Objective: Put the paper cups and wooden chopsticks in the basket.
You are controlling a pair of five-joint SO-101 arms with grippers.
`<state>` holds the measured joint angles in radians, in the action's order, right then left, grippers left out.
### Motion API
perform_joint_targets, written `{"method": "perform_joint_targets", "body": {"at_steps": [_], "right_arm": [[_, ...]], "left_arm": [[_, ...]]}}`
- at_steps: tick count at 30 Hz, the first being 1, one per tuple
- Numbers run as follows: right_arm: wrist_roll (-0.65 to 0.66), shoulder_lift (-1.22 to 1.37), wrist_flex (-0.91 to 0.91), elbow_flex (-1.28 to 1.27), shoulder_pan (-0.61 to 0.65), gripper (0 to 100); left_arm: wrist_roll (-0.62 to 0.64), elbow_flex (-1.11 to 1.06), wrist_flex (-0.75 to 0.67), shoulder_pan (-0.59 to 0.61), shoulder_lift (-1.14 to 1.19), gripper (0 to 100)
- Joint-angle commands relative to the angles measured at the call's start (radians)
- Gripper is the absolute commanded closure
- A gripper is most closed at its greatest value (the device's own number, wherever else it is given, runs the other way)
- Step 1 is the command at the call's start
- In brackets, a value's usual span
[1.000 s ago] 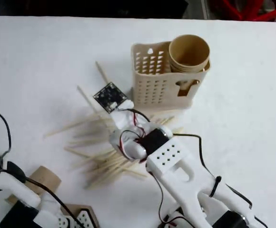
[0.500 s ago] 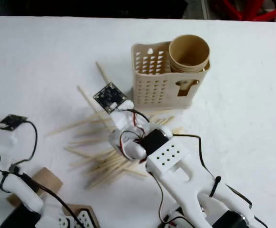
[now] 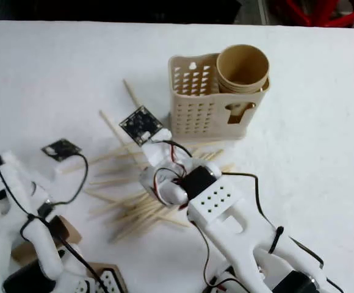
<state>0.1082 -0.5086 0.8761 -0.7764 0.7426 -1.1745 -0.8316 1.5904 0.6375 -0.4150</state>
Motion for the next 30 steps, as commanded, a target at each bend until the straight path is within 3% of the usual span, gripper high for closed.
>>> {"method": "perform_joint_targets", "body": {"at_steps": [1,6,15,20,26,30], "right_arm": [[0.011,-0.012,-0.018,0.011,-0.036,95.7],[0.011,-0.012,-0.018,0.017,-0.064,95.7],[0.011,-0.012,-0.018,0.017,-0.062,95.7],[0.011,-0.013,-0.018,0.017,-0.062,95.7],[0.011,-0.013,-0.018,0.017,-0.062,95.7],[0.011,-0.013,-0.018,0.017,-0.062,95.7]], "left_arm": [[-0.009,-0.054,-0.018,-0.076,0.001,79],[-0.008,-0.080,-0.025,-0.110,0.001,79],[-0.008,-0.164,-0.172,-0.108,-0.008,79],[-0.006,-0.034,-0.092,-0.105,-0.008,79],[0.109,0.232,0.052,-0.113,-0.008,79],[0.120,0.358,0.130,-0.171,-0.008,79]]}}
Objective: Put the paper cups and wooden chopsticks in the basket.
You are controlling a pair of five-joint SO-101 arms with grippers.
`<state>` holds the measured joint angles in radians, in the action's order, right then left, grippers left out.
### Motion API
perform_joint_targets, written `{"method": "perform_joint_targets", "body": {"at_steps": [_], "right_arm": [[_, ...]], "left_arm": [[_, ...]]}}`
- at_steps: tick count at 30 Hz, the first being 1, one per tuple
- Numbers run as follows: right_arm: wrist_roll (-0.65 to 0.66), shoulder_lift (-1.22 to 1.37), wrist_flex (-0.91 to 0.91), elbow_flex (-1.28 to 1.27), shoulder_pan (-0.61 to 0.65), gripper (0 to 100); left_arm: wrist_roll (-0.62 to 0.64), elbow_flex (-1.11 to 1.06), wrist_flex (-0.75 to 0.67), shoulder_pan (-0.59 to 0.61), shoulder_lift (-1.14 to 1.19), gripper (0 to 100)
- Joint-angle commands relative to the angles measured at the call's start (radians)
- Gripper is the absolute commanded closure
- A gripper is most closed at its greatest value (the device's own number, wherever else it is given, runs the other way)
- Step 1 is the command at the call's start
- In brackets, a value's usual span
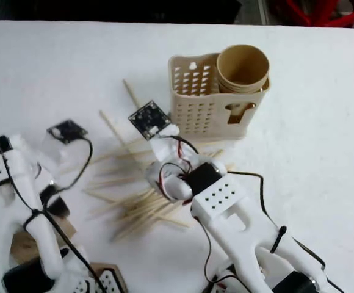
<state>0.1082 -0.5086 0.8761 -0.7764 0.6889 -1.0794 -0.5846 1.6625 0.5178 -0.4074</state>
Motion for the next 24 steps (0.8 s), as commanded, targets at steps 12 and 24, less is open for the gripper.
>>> {"method": "perform_joint_targets", "body": {"at_steps": [12,24], "right_arm": [[0.011,-0.013,-0.018,0.018,-0.008,95.7],[0.011,-0.013,-0.018,0.018,-0.008,95.7]], "left_arm": [[0.143,0.239,0.112,-0.137,-0.016,79],[0.052,0.276,0.117,0.228,-0.018,72]]}}
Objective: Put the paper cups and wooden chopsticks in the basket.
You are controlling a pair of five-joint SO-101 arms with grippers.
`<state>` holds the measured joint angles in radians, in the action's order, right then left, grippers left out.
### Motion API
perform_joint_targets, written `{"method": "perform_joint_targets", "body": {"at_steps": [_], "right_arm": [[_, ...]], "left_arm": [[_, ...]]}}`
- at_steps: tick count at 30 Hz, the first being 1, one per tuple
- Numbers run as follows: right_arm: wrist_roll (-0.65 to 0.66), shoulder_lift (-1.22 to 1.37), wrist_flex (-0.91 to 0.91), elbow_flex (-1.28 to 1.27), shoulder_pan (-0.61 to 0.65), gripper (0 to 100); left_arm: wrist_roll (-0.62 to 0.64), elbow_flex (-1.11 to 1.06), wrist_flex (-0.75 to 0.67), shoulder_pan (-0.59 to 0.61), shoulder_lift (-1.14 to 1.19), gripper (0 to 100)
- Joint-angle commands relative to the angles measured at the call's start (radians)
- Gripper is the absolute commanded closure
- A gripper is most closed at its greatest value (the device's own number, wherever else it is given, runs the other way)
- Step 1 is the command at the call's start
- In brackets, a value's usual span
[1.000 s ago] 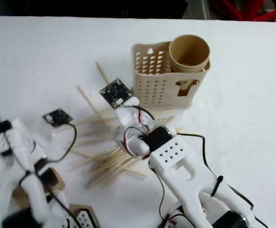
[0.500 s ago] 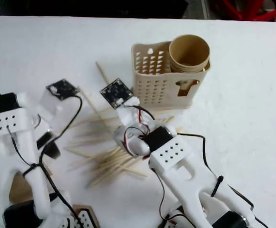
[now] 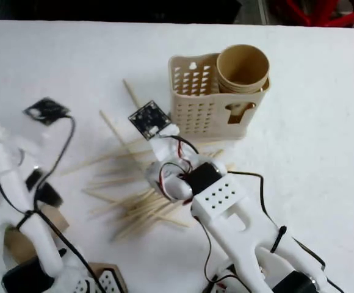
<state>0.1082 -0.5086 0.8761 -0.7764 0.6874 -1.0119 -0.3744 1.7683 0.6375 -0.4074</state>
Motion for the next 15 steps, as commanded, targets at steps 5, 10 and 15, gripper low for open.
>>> {"method": "perform_joint_targets", "body": {"at_steps": [5,10,15], "right_arm": [[0.011,-0.013,-0.018,0.018,-0.007,95.7],[0.011,-0.013,-0.018,0.018,-0.007,95.7],[0.011,-0.010,-0.018,0.018,-0.007,95.7]], "left_arm": [[-0.014,0.069,0.012,0.318,-0.018,72],[-0.014,0.035,0.012,0.487,-0.018,72],[-0.014,-0.040,0.012,0.593,-0.018,72]]}}
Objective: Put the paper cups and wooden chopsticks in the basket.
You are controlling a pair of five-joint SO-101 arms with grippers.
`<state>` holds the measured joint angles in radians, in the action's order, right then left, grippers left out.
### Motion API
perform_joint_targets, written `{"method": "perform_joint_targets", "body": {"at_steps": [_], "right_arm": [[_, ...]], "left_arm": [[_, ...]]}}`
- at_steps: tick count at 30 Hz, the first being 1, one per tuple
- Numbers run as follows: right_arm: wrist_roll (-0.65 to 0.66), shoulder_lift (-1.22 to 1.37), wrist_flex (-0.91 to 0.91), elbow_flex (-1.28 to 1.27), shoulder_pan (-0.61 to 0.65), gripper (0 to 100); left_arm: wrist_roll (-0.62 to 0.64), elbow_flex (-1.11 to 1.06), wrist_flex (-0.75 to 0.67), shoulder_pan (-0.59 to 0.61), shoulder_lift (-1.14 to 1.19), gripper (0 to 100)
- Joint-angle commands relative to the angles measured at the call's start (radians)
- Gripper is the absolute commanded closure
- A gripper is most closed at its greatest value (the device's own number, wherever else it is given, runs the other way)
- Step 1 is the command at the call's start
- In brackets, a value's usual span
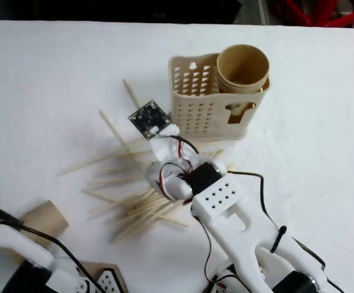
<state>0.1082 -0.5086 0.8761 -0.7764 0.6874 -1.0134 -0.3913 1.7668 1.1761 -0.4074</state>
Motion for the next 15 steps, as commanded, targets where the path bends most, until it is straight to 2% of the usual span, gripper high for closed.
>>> {"method": "perform_joint_targets", "body": {"at_steps": [1,8,15], "right_arm": [[0.011,-0.008,-0.018,0.018,-0.007,95.7],[0.011,-0.005,-0.018,0.018,-0.007,95.7],[0.011,-0.005,-0.018,0.018,-0.007,95.7]], "left_arm": [[-0.014,-0.049,0.014,0.065,-0.018,72],[-0.020,-0.226,-0.032,0.065,-0.016,72],[-0.015,-0.362,-0.204,0.036,-0.010,72]]}}
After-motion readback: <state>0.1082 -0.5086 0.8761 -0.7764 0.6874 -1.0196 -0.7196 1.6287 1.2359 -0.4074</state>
